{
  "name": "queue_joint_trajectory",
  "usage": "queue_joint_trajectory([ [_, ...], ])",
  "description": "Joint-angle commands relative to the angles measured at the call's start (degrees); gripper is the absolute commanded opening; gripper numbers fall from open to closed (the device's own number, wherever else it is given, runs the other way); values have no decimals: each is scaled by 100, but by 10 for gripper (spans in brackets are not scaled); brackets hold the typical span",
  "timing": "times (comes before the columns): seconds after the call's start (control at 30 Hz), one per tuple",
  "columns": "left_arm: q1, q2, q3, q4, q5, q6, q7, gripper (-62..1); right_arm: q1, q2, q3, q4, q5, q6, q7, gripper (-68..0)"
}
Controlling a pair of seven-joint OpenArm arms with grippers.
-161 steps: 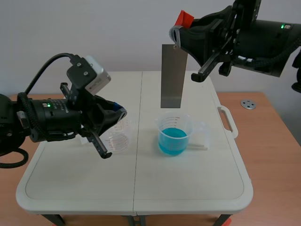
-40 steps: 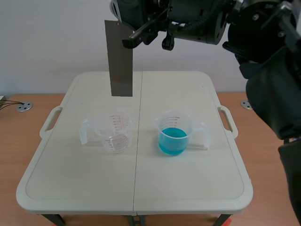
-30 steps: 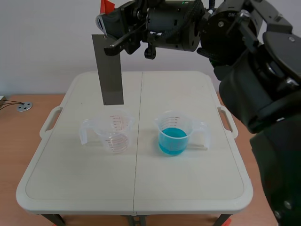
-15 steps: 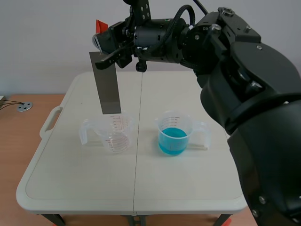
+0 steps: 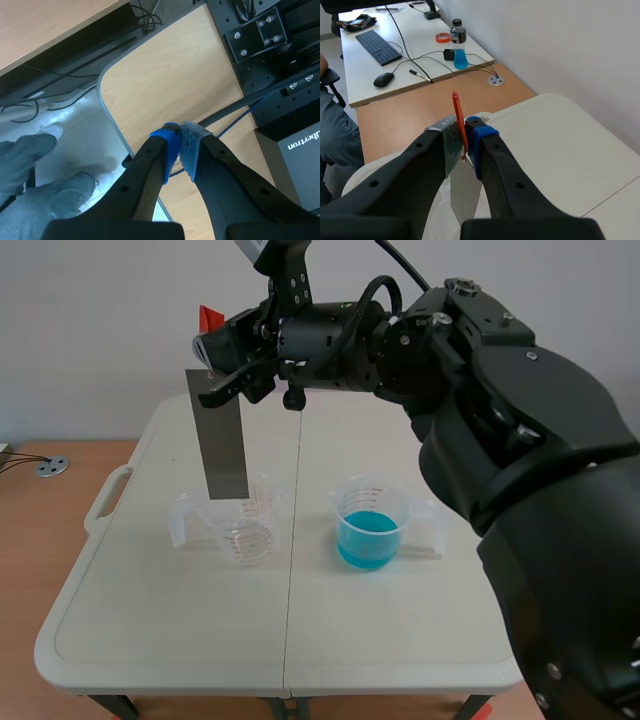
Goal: Hold the metal plate by the orange handle, dip it into the blue solution, take it out and point at it, then put the plate back in the beaker on the left.
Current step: 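Put the plate into the left beaker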
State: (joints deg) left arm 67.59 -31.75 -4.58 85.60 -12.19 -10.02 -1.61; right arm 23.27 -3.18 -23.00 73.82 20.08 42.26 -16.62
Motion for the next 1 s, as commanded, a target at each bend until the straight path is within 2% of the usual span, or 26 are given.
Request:
queue_joint_trajectory([
  [0.0, -13, -17, 11, 28, -20, 4, -55, -591, 149, -33, 4, -15, 66, 46, 131, -660],
  [0.97, -11, -17, 11, 28, -20, 2, -142, -590, 118, -31, 4, -1602, 68, 46, 1165, -660],
])
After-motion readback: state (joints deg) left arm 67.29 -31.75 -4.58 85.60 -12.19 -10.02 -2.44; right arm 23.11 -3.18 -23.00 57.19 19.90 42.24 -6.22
